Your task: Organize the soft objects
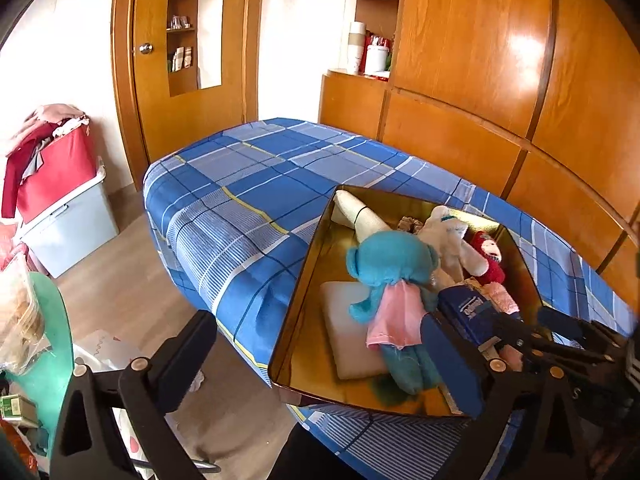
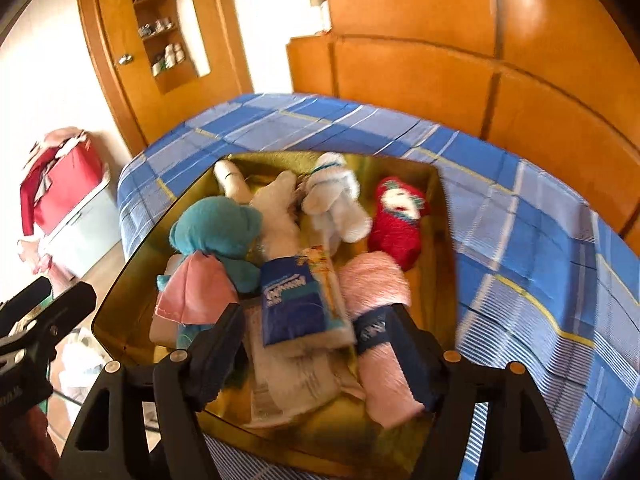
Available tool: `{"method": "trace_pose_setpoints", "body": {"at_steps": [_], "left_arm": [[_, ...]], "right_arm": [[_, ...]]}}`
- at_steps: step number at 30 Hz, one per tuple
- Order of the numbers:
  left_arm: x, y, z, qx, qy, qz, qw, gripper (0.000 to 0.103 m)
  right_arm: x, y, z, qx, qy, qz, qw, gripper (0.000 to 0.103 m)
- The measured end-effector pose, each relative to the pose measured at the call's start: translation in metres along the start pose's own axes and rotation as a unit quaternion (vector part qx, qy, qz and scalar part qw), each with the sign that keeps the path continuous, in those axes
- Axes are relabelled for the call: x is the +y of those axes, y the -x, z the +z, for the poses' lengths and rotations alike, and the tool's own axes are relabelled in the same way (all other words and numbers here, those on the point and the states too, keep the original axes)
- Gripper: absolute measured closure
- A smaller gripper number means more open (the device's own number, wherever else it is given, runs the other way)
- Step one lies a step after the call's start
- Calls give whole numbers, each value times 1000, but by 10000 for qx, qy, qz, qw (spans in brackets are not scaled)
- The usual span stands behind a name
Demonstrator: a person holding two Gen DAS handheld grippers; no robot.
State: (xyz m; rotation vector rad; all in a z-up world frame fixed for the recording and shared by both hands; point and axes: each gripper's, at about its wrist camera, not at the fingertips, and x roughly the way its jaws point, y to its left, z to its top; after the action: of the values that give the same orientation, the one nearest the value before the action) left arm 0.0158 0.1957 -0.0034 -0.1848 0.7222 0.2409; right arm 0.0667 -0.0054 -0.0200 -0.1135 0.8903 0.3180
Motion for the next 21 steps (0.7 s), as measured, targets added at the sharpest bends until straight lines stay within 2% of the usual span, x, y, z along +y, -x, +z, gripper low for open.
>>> {"method": "trace_pose_setpoints", "body": {"at_steps": [11, 21], "left_arm": [[-23, 24, -9, -310, -255, 35, 9992, 0], [-32, 35, -13, -450, -341, 23, 9984, 0]], "right_arm": [[-12, 47, -25, -776, -312, -813, 9932, 29], [-13, 61, -30, -993, -303, -931, 9902, 29]]}}
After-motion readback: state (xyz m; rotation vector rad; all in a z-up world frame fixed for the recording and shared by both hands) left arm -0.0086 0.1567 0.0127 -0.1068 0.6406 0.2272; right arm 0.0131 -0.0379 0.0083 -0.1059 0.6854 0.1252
